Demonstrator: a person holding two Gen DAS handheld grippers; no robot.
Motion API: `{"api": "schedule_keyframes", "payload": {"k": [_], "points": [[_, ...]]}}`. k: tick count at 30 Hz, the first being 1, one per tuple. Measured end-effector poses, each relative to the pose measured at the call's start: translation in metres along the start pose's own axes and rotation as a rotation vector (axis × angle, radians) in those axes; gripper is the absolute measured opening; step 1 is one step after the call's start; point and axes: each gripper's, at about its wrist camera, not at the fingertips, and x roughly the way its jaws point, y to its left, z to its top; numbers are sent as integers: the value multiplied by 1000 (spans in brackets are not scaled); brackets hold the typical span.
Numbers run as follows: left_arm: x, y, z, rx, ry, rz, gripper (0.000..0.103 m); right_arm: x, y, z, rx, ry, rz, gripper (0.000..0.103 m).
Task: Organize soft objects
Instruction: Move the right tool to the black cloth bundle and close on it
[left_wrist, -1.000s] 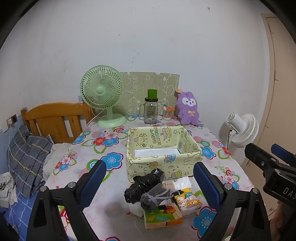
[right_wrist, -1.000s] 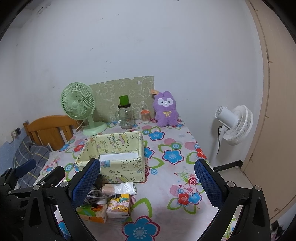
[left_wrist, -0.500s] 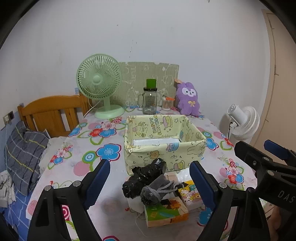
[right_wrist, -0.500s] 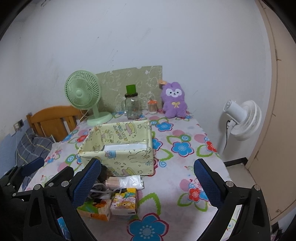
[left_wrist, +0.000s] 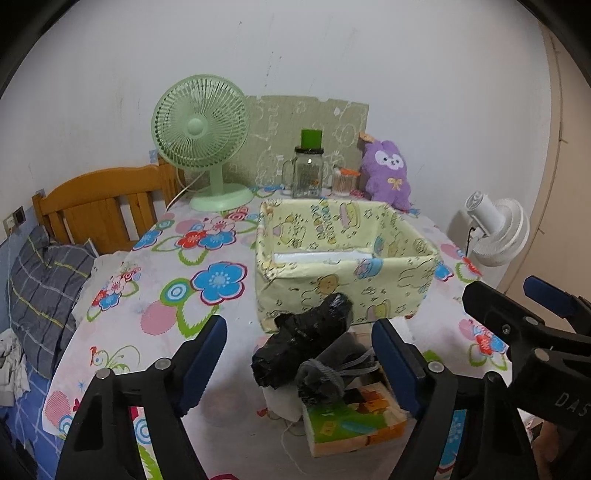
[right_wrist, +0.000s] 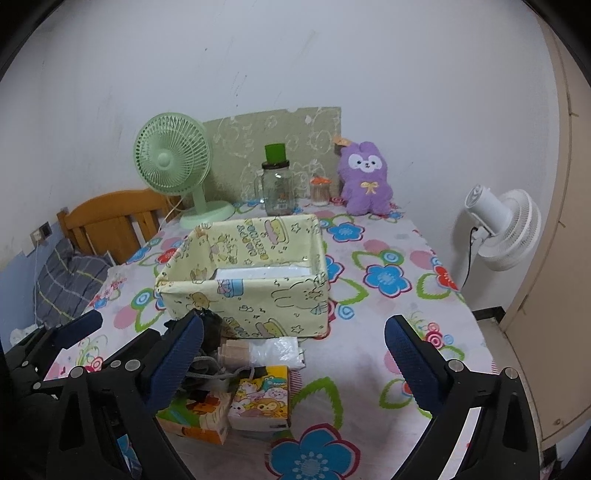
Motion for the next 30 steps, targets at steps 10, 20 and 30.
{"api": "schedule_keyframes", "payload": {"k": [10,20,30], "points": [[16,17,-10,-7,50,25,79,24,17,-5,-18,56,30,98],[22,25,-24,-6,90,28,75,39,40,-12,-45,100,67,98],[30,32,-24,-27,96,3,75,59,59,-18,-67,161,96,97]]}}
